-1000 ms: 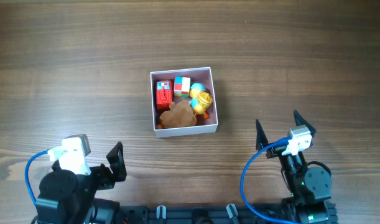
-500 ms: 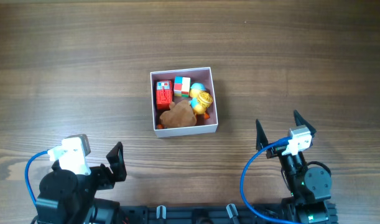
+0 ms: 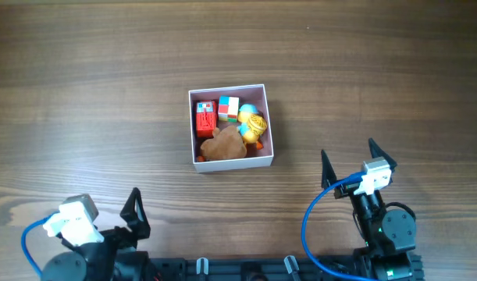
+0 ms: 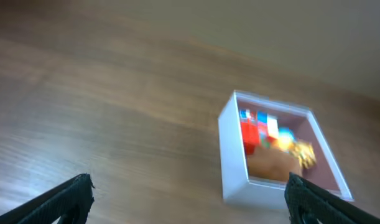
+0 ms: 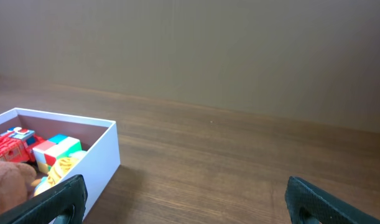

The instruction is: Pack container

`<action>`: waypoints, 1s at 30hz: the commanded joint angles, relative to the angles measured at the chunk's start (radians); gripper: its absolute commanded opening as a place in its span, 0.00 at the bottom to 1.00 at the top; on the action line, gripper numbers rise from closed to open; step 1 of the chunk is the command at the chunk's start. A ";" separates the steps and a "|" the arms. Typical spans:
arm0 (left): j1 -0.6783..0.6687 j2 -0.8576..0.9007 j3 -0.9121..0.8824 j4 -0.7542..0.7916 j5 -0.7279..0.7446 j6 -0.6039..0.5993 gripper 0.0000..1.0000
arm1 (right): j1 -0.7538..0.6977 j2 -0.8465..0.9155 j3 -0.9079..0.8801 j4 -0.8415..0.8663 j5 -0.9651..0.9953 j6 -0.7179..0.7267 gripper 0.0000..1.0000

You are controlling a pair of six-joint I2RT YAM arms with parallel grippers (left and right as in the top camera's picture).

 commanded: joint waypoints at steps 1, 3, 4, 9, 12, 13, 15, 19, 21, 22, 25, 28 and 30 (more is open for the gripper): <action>0.058 -0.061 -0.173 0.120 0.039 0.010 1.00 | -0.005 -0.004 -0.001 0.004 0.002 -0.008 1.00; 0.066 -0.064 -0.268 0.257 0.055 0.027 1.00 | -0.005 -0.004 -0.001 0.004 0.002 -0.008 1.00; 0.066 -0.064 -0.325 0.363 0.075 0.068 1.00 | -0.005 -0.004 -0.001 0.004 0.002 -0.008 1.00; 0.066 -0.064 -0.549 0.790 0.136 0.153 1.00 | -0.005 -0.004 -0.001 0.004 0.002 -0.008 1.00; 0.066 -0.064 -0.627 0.958 0.139 0.167 1.00 | -0.005 -0.004 -0.001 0.004 0.002 -0.008 1.00; 0.066 -0.064 -0.652 1.009 0.143 0.185 1.00 | -0.005 -0.004 -0.001 0.004 0.002 -0.008 1.00; 0.066 -0.064 -0.684 1.059 0.165 0.221 1.00 | -0.005 -0.004 -0.001 0.004 0.002 -0.008 1.00; 0.066 -0.064 -0.715 1.024 0.172 0.223 1.00 | -0.005 -0.004 -0.001 0.004 0.002 -0.008 1.00; 0.066 -0.064 -0.715 0.972 0.171 0.224 1.00 | -0.005 -0.004 -0.001 0.004 0.002 -0.008 1.00; 0.066 -0.064 -0.715 0.960 0.165 0.222 1.00 | -0.005 -0.004 -0.001 0.004 0.002 -0.008 1.00; 0.066 -0.063 -0.715 0.963 0.165 0.222 1.00 | -0.005 -0.004 -0.001 0.004 0.002 -0.008 1.00; 0.066 -0.063 -0.715 0.963 0.165 0.222 1.00 | -0.005 -0.004 -0.001 0.004 0.002 -0.008 1.00; 0.066 -0.062 -0.715 0.963 0.165 0.222 1.00 | -0.005 -0.004 -0.001 0.004 0.002 -0.008 1.00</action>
